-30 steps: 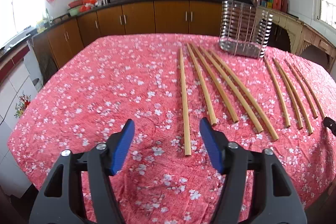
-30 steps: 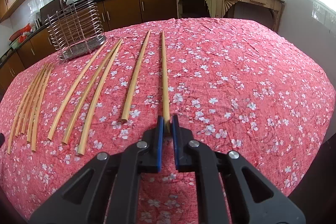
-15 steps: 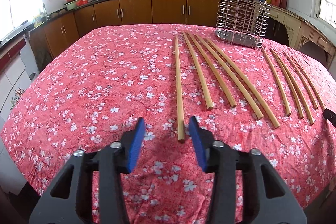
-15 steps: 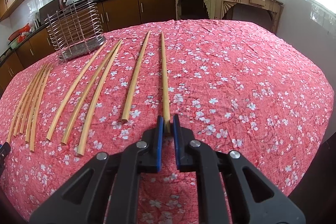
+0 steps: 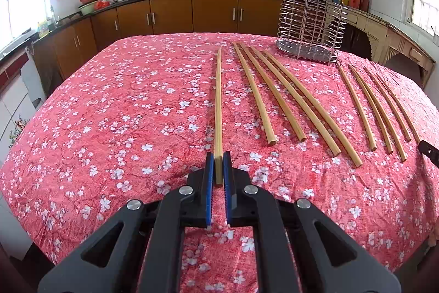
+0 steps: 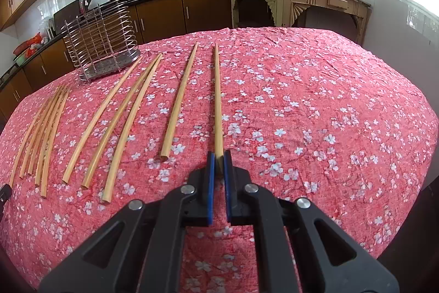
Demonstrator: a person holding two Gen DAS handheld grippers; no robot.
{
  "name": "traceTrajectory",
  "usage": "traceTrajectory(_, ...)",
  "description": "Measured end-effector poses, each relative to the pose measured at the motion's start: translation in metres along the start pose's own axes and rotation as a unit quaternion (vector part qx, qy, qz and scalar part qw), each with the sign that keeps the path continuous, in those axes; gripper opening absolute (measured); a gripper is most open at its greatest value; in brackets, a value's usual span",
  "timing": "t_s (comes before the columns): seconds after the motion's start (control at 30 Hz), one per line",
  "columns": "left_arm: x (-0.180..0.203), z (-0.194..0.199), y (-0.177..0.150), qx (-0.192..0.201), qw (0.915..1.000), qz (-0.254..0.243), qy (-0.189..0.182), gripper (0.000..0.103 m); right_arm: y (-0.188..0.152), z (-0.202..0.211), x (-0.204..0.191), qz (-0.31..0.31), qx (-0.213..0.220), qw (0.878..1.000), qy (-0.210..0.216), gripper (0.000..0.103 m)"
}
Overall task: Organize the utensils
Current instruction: 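Lift both held chopsticks and carry them over the wire basket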
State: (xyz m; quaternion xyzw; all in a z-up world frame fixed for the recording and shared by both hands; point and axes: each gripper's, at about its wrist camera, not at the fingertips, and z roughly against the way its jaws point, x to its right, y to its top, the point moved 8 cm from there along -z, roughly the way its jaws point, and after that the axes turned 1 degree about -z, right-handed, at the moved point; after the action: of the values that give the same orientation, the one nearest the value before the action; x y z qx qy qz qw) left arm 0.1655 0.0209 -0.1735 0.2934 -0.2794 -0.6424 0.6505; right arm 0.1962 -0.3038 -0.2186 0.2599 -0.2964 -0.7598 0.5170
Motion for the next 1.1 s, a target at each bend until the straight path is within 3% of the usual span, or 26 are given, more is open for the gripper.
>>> traceTrajectory(0.27, -0.007, 0.016, 0.016, 0.022, 0.9996, 0.004, -0.014, 0.007, 0.005, 0.009, 0.001, -0.007, 0.006, 1.000, 0.009, 0.007)
traceTrajectory(0.6, -0.014, 0.060, 0.055, 0.108, 0.9940, 0.001, -0.015, 0.006, 0.043, 0.061, -0.005, 0.011, 0.098, 0.995, 0.007, 0.007)
traceTrajectory(0.83, -0.026, 0.090, 0.101, 0.184, 0.9829, 0.007, -0.001, 0.006, 0.090, 0.100, -0.004, 0.017, 0.172, 0.985, 0.012, 0.007)
traceTrajectory(1.1, -0.041, 0.105, 0.160, 0.233, 0.9720, 0.029, -0.002, 0.006, 0.158, 0.131, -0.004, 0.016, 0.240, 0.970, 0.025, 0.007)
